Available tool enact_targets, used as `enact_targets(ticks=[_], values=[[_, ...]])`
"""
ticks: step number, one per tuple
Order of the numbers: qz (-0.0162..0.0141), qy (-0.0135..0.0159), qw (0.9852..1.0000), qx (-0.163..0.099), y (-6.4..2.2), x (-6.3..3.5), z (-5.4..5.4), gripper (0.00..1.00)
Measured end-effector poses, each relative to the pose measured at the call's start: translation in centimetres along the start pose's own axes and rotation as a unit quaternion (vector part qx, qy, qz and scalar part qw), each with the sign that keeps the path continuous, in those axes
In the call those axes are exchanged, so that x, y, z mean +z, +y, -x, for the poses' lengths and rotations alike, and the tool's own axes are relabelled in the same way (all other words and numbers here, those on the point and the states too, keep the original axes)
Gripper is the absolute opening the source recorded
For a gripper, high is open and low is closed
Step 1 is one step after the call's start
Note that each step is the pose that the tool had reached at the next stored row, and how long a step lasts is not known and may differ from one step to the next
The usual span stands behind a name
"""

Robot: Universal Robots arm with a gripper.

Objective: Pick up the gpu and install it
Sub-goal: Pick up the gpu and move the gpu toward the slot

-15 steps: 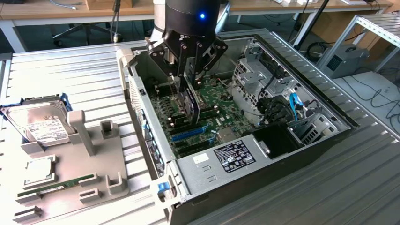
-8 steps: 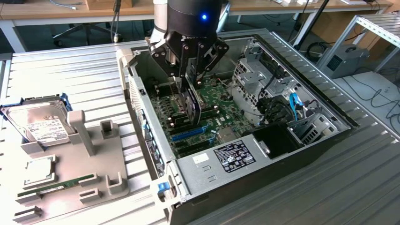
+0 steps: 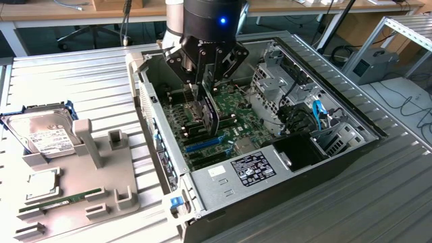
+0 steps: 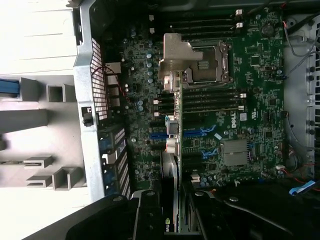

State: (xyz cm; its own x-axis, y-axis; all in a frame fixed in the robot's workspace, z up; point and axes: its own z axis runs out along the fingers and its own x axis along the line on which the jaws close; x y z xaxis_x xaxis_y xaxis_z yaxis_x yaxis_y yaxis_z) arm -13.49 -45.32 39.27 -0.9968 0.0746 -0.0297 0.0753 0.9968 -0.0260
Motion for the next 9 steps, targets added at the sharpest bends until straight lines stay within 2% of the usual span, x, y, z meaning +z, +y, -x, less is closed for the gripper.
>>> enact_targets(ticks=[9], values=[[-0.0009, -0.0001, 1.0, 0.0, 0.03, 0.21, 0.27, 0.26]])
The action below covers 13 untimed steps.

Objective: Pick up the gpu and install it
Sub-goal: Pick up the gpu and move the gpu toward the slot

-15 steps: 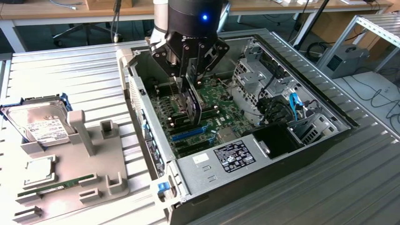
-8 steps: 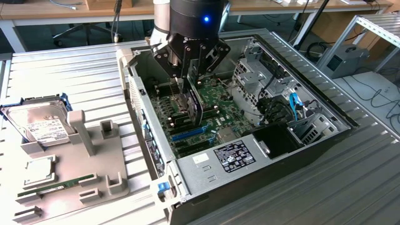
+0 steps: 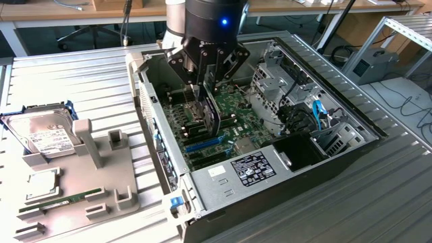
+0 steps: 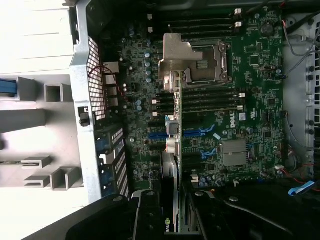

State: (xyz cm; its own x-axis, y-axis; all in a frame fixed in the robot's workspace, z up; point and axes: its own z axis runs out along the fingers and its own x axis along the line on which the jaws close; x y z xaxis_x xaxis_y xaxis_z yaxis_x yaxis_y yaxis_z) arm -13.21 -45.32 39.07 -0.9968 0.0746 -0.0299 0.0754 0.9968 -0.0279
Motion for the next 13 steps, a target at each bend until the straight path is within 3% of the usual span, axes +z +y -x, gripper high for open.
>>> enact_targets(ticks=[13], values=[[-0.0012, -0.0001, 1.0, 0.0, 0.03, 0.25, 0.26, 0.26]])
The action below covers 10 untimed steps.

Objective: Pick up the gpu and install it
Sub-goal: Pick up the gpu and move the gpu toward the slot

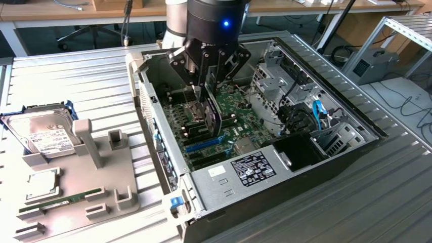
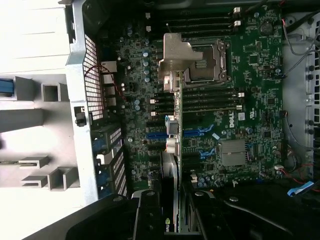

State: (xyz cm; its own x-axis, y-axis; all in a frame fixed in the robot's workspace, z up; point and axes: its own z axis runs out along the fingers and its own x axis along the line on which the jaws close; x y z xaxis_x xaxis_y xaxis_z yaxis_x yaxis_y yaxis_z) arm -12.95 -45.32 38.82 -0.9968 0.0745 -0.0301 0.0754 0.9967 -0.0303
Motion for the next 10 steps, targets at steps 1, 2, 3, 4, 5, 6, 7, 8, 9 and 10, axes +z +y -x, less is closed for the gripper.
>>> enact_targets(ticks=[1, 2, 3, 4, 5, 6, 7, 8, 9, 10], values=[[-0.0001, 0.0, 1.0, 0.0, 0.0, 0.02, 0.02, 0.26], [-0.0001, 0.0, 1.0, 0.0, 0.0, 0.03, 0.03, 0.26], [-0.0002, 0.0, 1.0, 0.0, 0.01, 0.05, 0.05, 0.26], [-0.0002, 0.0, 1.0, 0.0, 0.01, 0.07, 0.07, 0.26], [-0.0003, 0.0, 1.0, 0.0, 0.01, 0.09, 0.08, 0.26], [-0.0003, 0.0, 1.0, 0.0, 0.01, 0.1, 0.1, 0.26], [-0.0004, 0.0, 1.0, 0.0, 0.01, 0.12, 0.11, 0.26], [-0.0004, 0.0, 1.0, 0.0, 0.01, 0.14, 0.13, 0.26], [-0.0005, 0.0, 1.0, 0.0, 0.02, 0.16, 0.14, 0.26], [-0.0005, 0.0, 1.0, 0.0, 0.02, 0.18, 0.15, 0.26]])
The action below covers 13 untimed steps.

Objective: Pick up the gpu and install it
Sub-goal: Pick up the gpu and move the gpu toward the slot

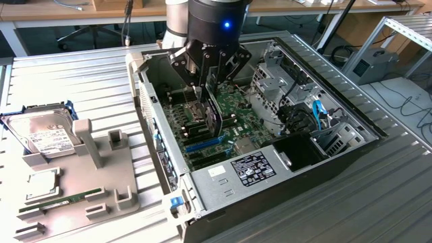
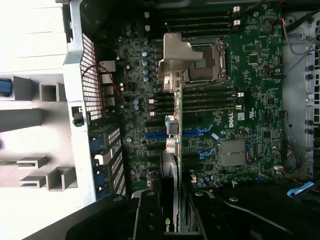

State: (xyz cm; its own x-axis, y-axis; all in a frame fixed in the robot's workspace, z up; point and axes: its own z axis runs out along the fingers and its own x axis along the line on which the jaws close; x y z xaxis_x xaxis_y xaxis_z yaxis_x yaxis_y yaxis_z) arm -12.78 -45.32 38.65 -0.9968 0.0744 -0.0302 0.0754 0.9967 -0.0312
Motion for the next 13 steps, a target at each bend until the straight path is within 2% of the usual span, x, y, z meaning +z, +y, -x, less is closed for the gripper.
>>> enact_targets(ticks=[5, 7, 12, 13], values=[[-0.0002, 0.0, 1.0, 0.0, 0.01, 0.1, 0.1, 0.26], [-0.001, -0.0001, 1.0, 0.0, 0.23, 0.48, 0.5, 0.26], [-0.0015, -0.0001, 1.0, 0.0, 1.05, 0.93, 3.4, 0.26], [-0.0015, -0.0001, 1.0, 0.0, 1.09, 1.07, 3.7, 0.26]])
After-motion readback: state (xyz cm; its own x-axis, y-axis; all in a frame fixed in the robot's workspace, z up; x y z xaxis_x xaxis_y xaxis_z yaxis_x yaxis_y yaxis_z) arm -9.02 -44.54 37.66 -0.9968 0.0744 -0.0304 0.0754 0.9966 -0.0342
